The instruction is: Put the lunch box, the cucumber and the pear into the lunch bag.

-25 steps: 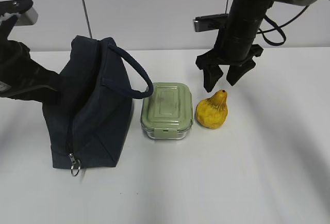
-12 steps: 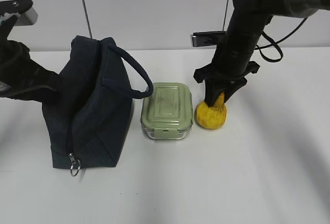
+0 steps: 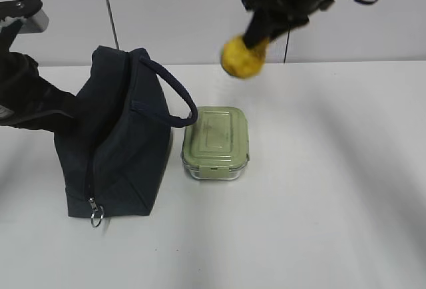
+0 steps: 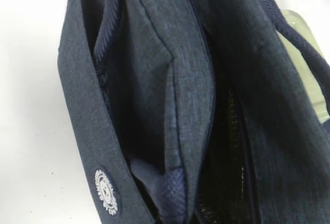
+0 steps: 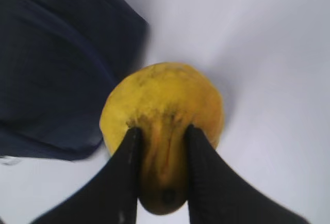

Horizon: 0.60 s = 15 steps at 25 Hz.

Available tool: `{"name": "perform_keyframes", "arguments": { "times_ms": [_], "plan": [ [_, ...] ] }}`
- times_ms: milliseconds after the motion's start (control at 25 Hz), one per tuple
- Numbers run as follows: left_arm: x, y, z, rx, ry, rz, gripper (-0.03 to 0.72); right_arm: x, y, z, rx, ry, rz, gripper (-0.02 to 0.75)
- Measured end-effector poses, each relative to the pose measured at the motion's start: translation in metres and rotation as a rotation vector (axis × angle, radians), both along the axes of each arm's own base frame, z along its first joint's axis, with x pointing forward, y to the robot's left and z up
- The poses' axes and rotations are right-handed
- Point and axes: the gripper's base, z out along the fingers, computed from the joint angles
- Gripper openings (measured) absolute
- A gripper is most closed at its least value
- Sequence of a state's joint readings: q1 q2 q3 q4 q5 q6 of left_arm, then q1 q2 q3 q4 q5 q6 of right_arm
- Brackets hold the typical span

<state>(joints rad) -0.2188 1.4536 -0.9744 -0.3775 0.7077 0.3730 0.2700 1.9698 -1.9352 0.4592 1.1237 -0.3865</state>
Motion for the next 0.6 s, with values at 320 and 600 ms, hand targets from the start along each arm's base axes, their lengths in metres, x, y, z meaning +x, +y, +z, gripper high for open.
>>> {"name": "perform_keyframes", "arguments": {
  "times_ms": [320, 600],
  "plan": [
    [0.0, 0.0, 0.0, 0.001, 0.0, 0.0, -0.014, -0.037, 0.101, 0.026, 0.36, -0.189, 0.383, 0.167],
    [-0.001, 0.0, 0.0, 0.007, 0.007, -0.006, -0.014, -0.02, 0.133, -0.053, 0.228, -0.065, 0.409, 0.167]
  ]
}}
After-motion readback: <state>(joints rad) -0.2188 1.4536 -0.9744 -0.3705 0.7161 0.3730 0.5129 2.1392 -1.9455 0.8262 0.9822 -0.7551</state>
